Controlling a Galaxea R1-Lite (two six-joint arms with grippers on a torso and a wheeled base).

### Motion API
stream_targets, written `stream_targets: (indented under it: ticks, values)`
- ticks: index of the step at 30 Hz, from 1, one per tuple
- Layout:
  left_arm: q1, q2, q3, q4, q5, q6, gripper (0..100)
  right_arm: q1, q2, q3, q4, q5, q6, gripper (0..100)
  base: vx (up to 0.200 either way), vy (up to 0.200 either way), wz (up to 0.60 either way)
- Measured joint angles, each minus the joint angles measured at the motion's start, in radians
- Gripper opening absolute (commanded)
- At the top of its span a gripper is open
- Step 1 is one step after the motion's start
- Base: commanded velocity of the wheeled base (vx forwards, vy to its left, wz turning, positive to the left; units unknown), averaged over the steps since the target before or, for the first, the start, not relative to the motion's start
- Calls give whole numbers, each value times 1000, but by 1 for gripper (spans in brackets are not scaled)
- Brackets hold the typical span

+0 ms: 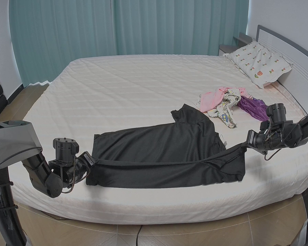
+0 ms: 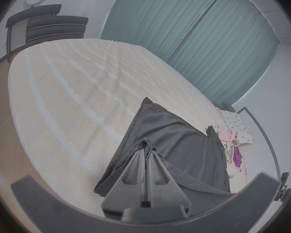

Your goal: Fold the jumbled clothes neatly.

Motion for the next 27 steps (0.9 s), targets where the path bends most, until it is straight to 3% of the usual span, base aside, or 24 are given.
stream_targets:
  ticks: [17,18,19,27]
  values:
    - [12,156,-140,1,1,-14,0,23,184,-72,-213,-3,108,0,0,0,0]
    - [13,164,-147,0,1,-15,0,24,195,-74,-226,-5,111,100,0,0,0]
    - [13,173,-154,0,1,-19,100,24,205,-77,-239,-10,115,100,0,0,0]
    - [24,214,-200,1,4,-63,100,28,273,-91,-278,-24,179,100,0,0,0]
